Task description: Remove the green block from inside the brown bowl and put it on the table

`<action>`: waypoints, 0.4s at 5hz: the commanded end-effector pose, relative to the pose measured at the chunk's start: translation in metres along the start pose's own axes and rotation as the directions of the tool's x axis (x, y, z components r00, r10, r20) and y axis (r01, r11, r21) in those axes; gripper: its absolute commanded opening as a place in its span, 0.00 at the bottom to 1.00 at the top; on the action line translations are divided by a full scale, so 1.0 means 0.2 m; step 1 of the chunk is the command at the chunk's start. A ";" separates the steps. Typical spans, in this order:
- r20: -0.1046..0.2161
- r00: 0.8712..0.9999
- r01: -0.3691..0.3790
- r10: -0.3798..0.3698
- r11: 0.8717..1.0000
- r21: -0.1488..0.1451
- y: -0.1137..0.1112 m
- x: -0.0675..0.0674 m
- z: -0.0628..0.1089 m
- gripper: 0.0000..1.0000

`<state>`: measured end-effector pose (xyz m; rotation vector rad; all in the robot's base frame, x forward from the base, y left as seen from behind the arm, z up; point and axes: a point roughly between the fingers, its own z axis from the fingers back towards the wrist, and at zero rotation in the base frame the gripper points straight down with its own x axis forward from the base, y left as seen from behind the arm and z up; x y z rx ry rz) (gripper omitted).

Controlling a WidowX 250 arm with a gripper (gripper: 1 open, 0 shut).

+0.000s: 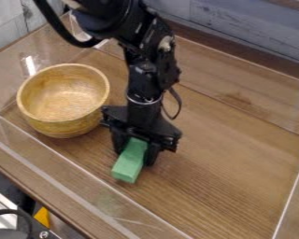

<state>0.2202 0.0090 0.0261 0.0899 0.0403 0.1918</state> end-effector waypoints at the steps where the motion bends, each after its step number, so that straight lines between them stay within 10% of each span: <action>1: 0.065 0.998 0.005 -0.004 1.000 -0.004 0.04 0.06 0.07 0.00; 2: 0.072 0.997 0.034 -0.034 0.999 0.000 0.04 0.11 0.04 0.00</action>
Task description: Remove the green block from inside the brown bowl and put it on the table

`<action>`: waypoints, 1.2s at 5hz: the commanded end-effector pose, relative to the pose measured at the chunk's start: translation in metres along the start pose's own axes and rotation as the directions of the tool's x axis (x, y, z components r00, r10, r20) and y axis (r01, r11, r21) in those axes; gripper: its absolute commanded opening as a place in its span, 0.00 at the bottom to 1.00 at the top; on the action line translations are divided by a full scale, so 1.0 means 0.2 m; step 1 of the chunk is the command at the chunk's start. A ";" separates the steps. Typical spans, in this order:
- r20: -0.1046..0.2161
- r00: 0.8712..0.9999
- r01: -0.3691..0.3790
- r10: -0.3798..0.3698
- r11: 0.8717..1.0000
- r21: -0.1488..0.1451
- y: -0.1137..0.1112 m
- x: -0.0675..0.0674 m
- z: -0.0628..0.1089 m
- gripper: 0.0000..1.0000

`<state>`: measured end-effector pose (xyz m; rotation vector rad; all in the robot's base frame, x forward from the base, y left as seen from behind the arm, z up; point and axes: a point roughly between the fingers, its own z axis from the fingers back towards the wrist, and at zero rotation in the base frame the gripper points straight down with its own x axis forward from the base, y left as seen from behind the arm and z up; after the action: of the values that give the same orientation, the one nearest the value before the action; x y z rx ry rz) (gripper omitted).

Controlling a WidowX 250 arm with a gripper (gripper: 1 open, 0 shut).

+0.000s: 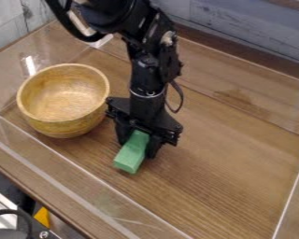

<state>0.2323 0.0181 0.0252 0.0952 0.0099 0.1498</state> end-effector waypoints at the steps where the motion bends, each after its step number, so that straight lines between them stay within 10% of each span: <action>1: 0.029 1.000 -0.012 0.012 1.000 -0.006 0.00 0.00 0.04 1.00; 6: 0.020 0.993 -0.120 0.120 0.992 -0.028 -0.18 -0.02 0.16 1.00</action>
<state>0.2231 -0.0178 0.0382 0.0890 0.0437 0.2655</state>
